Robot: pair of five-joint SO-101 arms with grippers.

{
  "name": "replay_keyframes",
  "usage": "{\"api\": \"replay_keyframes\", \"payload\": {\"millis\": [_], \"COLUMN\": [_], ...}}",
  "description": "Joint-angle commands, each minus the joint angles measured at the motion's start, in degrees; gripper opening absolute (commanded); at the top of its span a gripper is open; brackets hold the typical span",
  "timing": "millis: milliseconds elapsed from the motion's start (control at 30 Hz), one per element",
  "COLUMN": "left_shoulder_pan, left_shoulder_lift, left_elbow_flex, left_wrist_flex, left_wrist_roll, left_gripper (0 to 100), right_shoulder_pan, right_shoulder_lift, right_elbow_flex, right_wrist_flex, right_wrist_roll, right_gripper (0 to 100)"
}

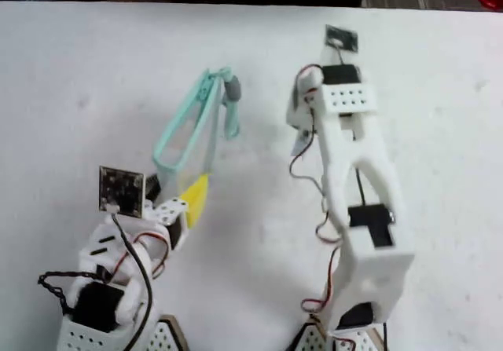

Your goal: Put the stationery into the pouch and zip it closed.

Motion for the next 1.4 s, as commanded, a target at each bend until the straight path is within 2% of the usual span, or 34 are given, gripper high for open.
{"api": "replay_keyframes", "payload": {"millis": [0, 100, 333, 533, 667, 800, 1000, 1200, 1367], "left_shoulder_pan": [0.0, -0.1, -0.1, -0.1, -0.1, 0.0, -0.1, -0.1, -0.1], "left_shoulder_lift": [-0.4, -0.4, -0.4, -0.4, -0.4, -0.4, -0.4, -0.4, -0.4], "left_elbow_flex": [-1.8, -1.8, -1.8, -1.8, -1.8, -1.8, -1.8, -1.8, -2.0], "left_wrist_flex": [0.1, 0.1, 0.1, 0.1, 0.1, 0.1, 0.1, 0.1, 0.1], "left_wrist_roll": [0.8, 0.7, 0.7, 0.7, 0.7, 0.7, 0.7, 0.7, 0.7], "left_gripper": [24, 24, 24, 24, 24, 24, 24, 24, 24], "right_shoulder_pan": [-3.2, -5.6, -8.7, -8.7, -8.7, -13.0, -26.6, -36.5, -38.4], "right_shoulder_lift": [-11.3, -18.6, -33.2, -40.3, -45.1, -53.0, -62.4, -63.0, -63.0], "right_elbow_flex": [-1.3, -1.4, -1.0, 1.5, 5.9, 10.3, 19.3, 29.2, 37.0], "right_wrist_flex": [0.3, 0.2, 0.6, 1.5, 1.3, -5.3, -20.3, -32.9, -41.6], "right_wrist_roll": [3.0, 6.9, 24.6, 24.8, 19.9, 17.1, 17.2, 28.0, 28.4], "right_gripper": [1.7, 1.7, 1.7, 1.7, 1.7, 1.7, 1.7, 1.7, 1.7]}}
